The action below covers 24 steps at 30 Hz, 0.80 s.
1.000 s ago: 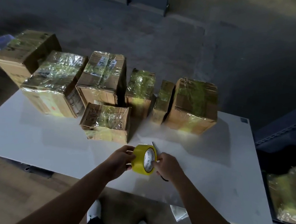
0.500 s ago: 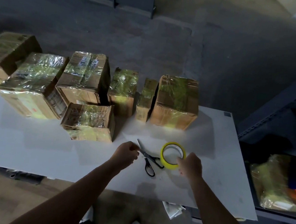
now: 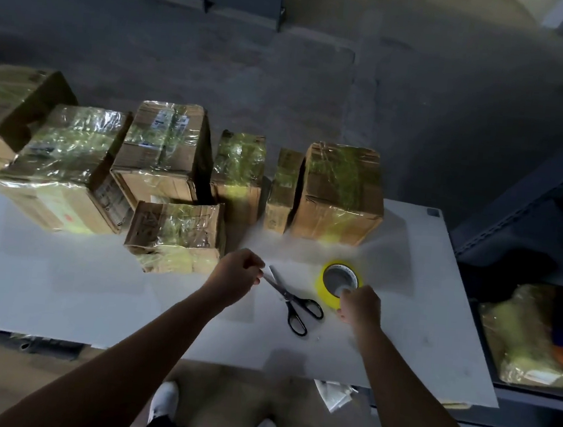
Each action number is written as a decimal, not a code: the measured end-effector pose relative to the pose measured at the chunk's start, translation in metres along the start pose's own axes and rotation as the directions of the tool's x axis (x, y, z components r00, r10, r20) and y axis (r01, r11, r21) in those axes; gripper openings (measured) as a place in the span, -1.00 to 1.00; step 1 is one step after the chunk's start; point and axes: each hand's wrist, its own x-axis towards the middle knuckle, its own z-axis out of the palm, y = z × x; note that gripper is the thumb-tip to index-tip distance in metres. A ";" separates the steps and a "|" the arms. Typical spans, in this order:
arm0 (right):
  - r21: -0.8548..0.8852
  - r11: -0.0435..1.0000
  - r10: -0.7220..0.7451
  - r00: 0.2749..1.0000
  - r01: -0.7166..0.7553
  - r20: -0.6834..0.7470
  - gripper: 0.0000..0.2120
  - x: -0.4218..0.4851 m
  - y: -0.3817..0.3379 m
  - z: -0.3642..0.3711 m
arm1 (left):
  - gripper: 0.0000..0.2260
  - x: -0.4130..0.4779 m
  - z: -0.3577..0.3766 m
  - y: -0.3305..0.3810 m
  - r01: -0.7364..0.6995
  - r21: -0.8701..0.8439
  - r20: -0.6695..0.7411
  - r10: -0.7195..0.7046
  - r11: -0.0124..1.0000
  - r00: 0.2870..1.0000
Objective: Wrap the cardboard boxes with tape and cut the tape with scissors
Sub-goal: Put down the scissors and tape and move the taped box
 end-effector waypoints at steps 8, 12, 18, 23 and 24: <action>-0.058 0.965 -0.234 0.935 0.257 0.266 -0.84 -0.084 -0.083 0.076 | -0.91 0.012 -0.094 -0.033 -0.286 0.466 -0.206 0.417 0.837 0.885; -0.090 0.909 -0.358 0.873 0.406 0.331 -0.84 -0.120 -0.122 0.117 | -0.78 0.018 -0.140 -0.071 -0.307 0.665 -0.027 0.434 0.681 0.901; -0.218 0.893 -0.303 0.883 0.395 0.358 -0.78 -0.140 -0.147 0.150 | -0.66 0.040 -0.152 -0.091 -0.469 0.752 0.171 0.549 0.464 0.818; -0.277 0.888 -0.266 0.902 0.366 0.339 -0.76 -0.149 -0.147 0.160 | -0.62 0.052 -0.146 -0.088 -0.426 0.812 0.228 0.455 0.399 0.861; -0.281 0.891 -0.255 0.906 0.356 0.338 -0.75 -0.149 -0.147 0.163 | -0.58 0.052 -0.145 -0.088 -0.433 0.807 0.239 0.447 0.402 0.862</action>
